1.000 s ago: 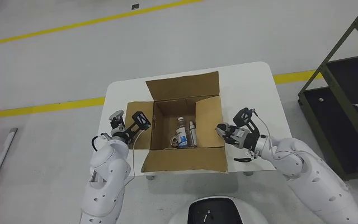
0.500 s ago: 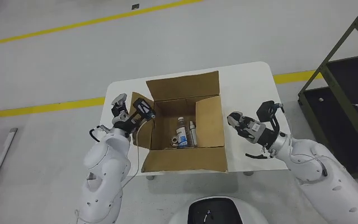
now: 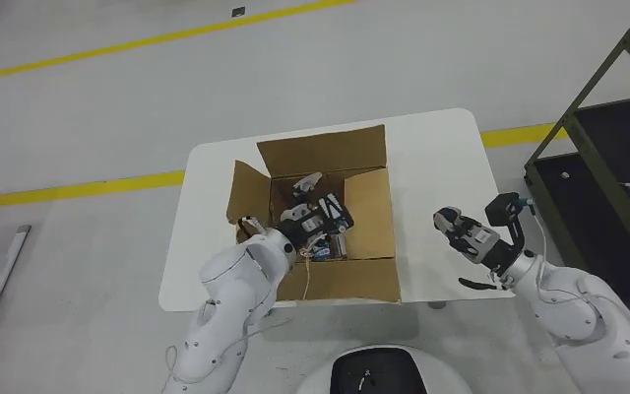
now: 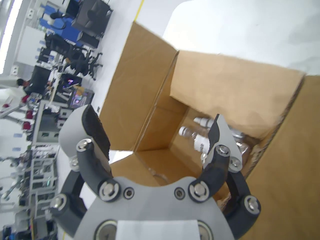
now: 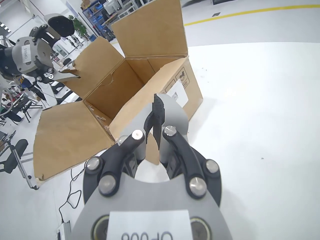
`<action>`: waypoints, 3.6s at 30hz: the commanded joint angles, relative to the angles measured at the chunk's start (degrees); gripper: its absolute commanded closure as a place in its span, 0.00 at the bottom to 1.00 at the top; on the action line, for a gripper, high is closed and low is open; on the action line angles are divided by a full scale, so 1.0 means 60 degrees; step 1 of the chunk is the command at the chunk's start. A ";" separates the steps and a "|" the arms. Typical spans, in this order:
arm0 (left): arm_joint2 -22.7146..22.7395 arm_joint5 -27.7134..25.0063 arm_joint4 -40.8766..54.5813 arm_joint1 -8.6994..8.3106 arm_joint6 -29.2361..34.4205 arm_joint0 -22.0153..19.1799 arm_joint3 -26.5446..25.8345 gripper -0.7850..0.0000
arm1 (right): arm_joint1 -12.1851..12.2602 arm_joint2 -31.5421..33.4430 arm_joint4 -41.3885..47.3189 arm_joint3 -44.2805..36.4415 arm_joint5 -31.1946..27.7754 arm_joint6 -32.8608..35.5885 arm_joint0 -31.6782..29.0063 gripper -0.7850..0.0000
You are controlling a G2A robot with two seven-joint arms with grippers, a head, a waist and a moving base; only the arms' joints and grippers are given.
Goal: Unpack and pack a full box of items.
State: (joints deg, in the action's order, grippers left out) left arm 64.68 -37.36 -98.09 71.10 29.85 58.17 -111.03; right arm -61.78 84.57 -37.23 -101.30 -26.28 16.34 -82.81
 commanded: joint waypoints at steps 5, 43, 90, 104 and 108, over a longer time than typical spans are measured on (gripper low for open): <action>-0.0302 -0.0350 0.0607 0.0054 -0.0058 -0.0224 0.0326 0.00 | -0.0011 -0.0068 -0.0138 -0.0041 0.0044 -0.0082 -0.0064 1.00; -0.0446 0.3391 0.8654 0.0595 0.2532 -0.0981 0.2595 0.00 | -0.0047 -0.0395 -0.0459 -0.0009 0.0085 0.0027 -0.0087 1.00; -0.0437 0.6652 1.4694 0.1018 0.2483 -0.0986 0.4811 0.00 | -0.0379 -0.2318 -0.0419 0.1947 -0.0130 0.0342 0.1496 1.00; -0.0851 0.5969 1.5546 0.1095 0.2924 -0.1513 0.3718 0.00 | -0.0097 0.0225 0.0959 0.0016 0.0612 -0.0014 -0.0033 0.00; -0.1447 0.5562 1.5726 0.1235 0.3033 -0.1974 0.3977 0.00 | -0.0043 0.1193 0.2217 -0.0433 0.0748 -0.0019 -0.0650 0.14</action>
State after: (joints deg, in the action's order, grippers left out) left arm 57.04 -3.36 -3.87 78.30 47.78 47.09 -87.68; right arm -62.10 90.21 -26.08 -103.47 -21.84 16.09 -85.94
